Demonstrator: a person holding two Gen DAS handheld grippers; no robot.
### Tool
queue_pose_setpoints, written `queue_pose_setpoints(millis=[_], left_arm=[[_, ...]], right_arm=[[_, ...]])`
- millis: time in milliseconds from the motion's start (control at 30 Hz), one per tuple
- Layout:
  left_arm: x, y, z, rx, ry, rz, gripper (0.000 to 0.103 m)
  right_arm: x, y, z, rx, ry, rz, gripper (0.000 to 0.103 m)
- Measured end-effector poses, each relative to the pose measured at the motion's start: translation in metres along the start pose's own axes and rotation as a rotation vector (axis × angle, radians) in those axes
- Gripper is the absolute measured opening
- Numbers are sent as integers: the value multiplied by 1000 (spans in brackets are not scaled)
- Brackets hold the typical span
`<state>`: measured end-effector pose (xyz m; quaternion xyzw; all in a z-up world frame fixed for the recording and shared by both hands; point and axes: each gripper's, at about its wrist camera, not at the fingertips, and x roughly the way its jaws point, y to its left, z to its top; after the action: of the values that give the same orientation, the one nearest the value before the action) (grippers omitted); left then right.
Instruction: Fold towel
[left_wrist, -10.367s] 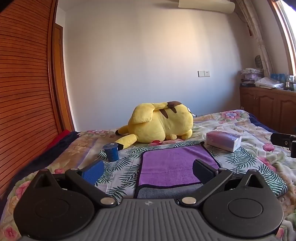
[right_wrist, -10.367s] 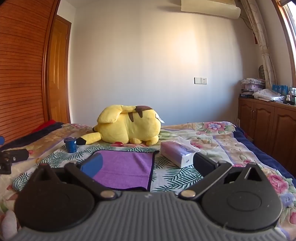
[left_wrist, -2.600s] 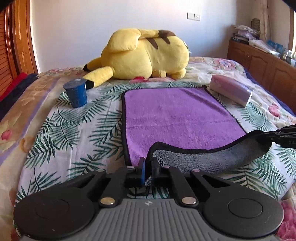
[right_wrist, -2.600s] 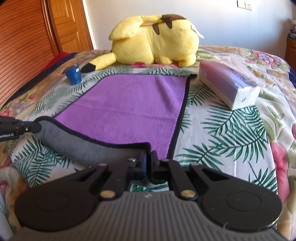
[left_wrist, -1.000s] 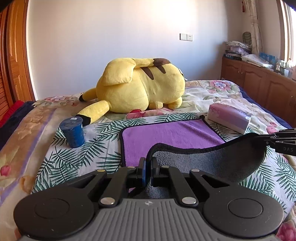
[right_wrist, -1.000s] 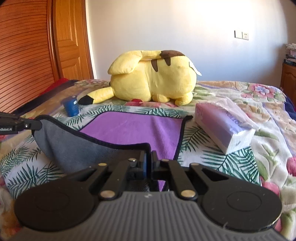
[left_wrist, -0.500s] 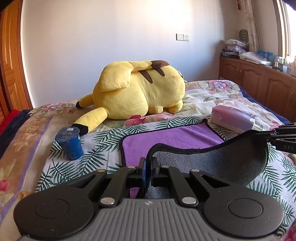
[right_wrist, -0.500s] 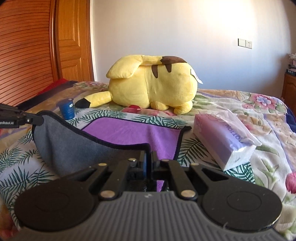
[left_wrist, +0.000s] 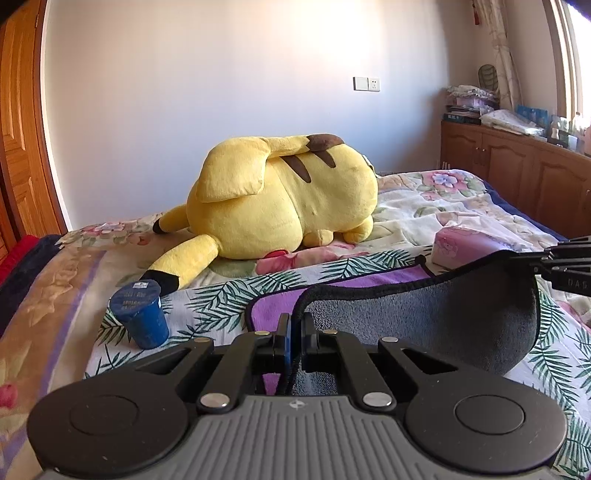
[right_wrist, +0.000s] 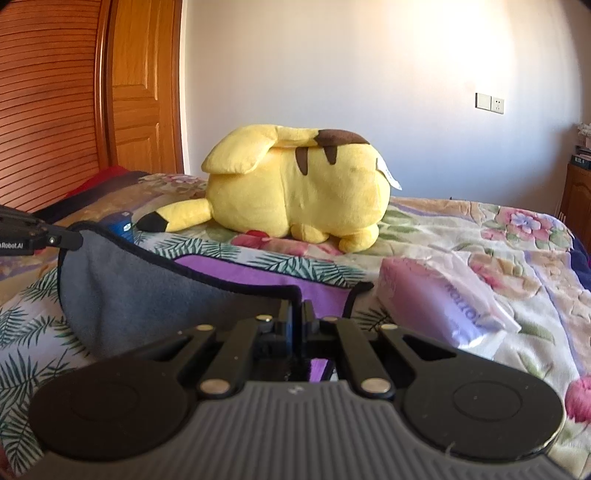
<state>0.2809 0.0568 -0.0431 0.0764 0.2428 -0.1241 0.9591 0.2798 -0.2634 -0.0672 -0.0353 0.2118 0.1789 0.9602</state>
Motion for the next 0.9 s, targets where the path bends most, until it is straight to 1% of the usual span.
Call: queue_pose_setpoints(millis=[567,800,900], left_arm=[[29,9,22,26,-42,54,5],[37,12,30,18,-85,86,5],[46,14,30,20,-78,91,5]], right_arm=[[25,-4,27,-57,-62,-8,5],[37,-6,36,-70,-81,-22,5],[44,-8,38,-76,-88,-35,5]])
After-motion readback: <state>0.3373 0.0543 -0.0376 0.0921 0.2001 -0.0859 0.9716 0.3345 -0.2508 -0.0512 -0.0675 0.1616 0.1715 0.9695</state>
